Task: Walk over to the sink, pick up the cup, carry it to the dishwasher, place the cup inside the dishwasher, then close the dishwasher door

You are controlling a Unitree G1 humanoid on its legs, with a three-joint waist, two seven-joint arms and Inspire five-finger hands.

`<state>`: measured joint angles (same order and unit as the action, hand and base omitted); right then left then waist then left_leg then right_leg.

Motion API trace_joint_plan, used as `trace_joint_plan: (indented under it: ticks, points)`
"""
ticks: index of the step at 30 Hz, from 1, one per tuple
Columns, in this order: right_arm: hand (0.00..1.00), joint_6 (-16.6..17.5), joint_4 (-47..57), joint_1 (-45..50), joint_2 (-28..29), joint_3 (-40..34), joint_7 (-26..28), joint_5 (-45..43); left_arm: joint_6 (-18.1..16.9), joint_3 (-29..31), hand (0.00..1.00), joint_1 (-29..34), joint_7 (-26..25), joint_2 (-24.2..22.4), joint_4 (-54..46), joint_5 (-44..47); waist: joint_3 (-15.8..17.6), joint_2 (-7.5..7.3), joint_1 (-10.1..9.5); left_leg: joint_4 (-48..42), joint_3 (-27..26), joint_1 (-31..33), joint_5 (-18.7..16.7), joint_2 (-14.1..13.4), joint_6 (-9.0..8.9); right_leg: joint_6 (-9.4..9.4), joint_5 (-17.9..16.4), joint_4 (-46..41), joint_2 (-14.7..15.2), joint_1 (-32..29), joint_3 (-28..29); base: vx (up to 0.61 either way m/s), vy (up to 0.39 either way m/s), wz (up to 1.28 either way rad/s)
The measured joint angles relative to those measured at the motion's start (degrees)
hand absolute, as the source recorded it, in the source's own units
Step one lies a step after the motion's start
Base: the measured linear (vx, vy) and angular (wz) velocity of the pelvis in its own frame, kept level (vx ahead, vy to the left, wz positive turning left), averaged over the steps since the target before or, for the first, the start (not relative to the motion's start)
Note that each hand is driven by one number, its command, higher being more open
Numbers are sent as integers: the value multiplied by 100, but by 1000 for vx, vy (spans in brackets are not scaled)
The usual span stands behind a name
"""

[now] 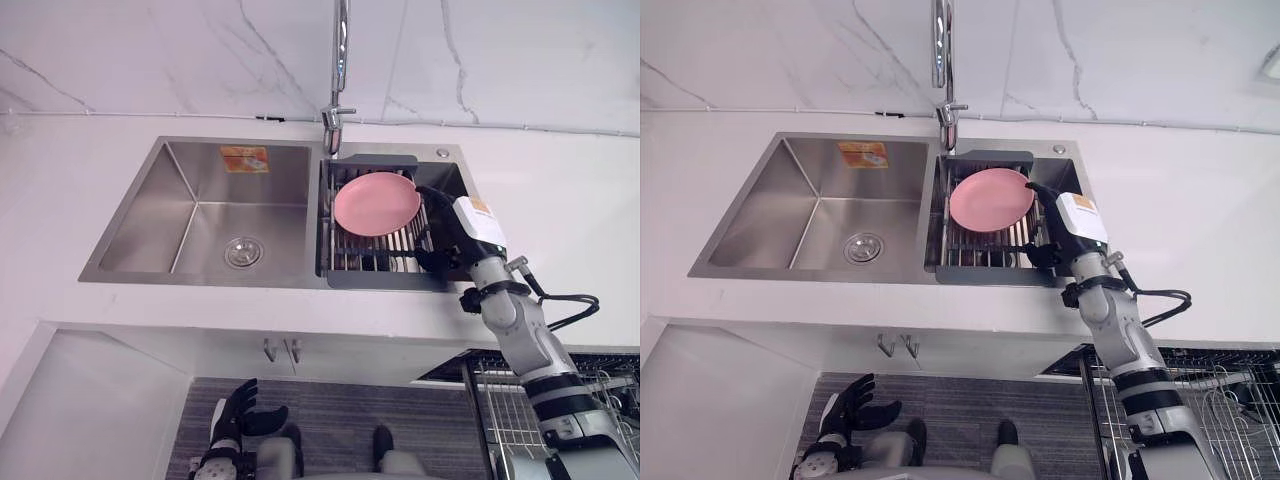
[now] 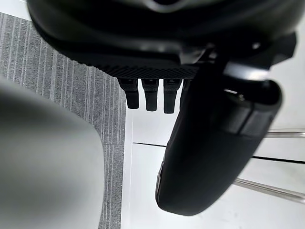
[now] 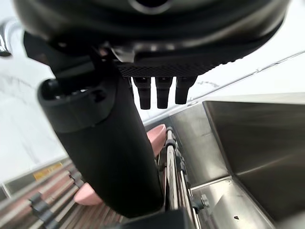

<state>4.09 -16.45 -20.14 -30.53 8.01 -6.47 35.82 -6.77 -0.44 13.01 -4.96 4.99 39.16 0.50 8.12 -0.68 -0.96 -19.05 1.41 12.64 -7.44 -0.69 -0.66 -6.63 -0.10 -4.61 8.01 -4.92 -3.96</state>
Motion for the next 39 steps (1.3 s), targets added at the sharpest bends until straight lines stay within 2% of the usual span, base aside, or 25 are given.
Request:
trace_joint_plan:
  ticks: [4,7,8,18,21,24,27,29,33,36,39]
  points:
    - [90,-114,-448,-423,17,64,-96,61,0,3,90,-69,-19,9,-40,7,87,14,-127,-101,129,119,-11,10,-8,-27,24,-3,-23,0,-119,41,-11,18]
    - [90,-178,-801,-1014,17,173,-230,211,-28,6,90,-128,-131,12,-117,14,297,53,-180,-149,204,199,-19,25,-18,-23,23,-4,-50,-11,-163,-10,-2,12]
    - [30,-207,-943,-1224,17,188,-261,218,-35,13,90,-161,-164,18,-133,50,392,76,-180,-165,243,241,-21,28,-21,-20,22,-5,-56,-23,-198,-41,-3,16]
    - [30,-372,-1554,-2270,-87,271,-668,267,-122,34,90,-329,-244,28,-145,88,766,219,-232,-290,289,496,-23,-13,-26,21,25,-38,-109,-221,-229,-33,-1,1]
    - [30,-259,-1589,-2307,-94,441,-649,257,-120,32,90,-343,-267,29,-119,179,785,241,-218,-302,297,512,-19,-27,-32,22,34,-38,-126,-234,-232,0,0,0]
    - [30,-294,-1374,-2307,-98,386,-735,257,-122,11,90,-387,-268,16,-123,177,806,280,-229,-299,299,509,-18,-43,-34,23,39,-37,-133,-229,-228,0,0,0]
    - [30,-301,-596,-1924,-152,263,-738,256,-107,11,90,-379,-262,6,-116,172,806,279,-219,-292,283,491,-24,-69,-42,23,42,-29,-138,-222,-212,16,-5,-1]
    - [30,-255,465,-1396,-124,-105,-802,252,-98,12,90,-380,-252,-8,-119,158,808,276,-213,-297,238,430,-31,-82,-47,19,54,-33,-146,-194,-128,52,-11,-7]
    - [30,-78,1747,-828,116,-678,-1040,226,-40,60,90,-318,-235,-46,-119,158,812,257,-202,-329,-39,78,-206,-203,-48,18,61,-48,-208,17,164,68,4,-38]
    - [30,103,2708,-321,365,-1108,-1209,134,-9,92,90,-303,-220,-44,-64,117,792,199,-87,-436,-381,-107,-440,-338,-55,19,61,-53,-310,50,534,27,26,-59]
    - [30,168,3206,201,617,-1300,-1248,125,17,176,90,-262,-220,-19,29,49,729,78,69,-527,-807,-379,-653,-495,-61,16,58,-95,-421,77,980,28,40,-91]
